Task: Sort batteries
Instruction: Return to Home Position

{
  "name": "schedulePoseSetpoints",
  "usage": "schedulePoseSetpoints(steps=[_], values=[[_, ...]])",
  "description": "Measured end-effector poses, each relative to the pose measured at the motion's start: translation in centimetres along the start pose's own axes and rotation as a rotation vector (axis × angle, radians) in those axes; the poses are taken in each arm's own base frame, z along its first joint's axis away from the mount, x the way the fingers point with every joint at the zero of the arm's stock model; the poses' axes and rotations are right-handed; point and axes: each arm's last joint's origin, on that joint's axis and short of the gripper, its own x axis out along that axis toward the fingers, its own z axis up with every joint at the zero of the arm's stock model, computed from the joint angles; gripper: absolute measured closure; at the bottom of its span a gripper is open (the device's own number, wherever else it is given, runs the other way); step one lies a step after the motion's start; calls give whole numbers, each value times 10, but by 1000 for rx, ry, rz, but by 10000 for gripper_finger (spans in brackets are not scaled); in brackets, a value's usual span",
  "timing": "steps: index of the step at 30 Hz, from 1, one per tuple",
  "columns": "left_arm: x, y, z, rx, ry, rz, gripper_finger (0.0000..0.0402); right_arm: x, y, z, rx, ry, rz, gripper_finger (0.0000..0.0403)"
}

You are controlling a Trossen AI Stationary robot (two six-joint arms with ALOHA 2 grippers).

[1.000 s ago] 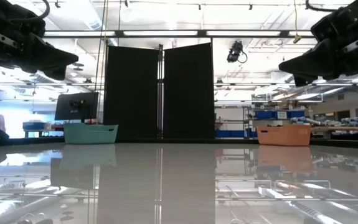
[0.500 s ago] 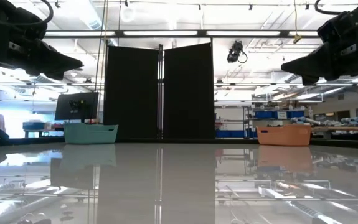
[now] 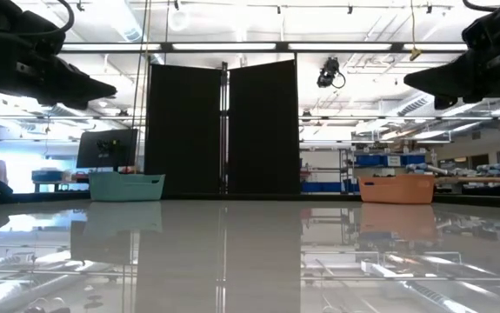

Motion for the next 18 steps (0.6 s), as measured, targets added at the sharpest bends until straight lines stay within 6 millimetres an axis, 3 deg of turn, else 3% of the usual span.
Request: schedulePoseSetpoints(steps=[18], values=[[0,4,0,-47,8,138,392,4,-21,-7,65,79,-229,382]])
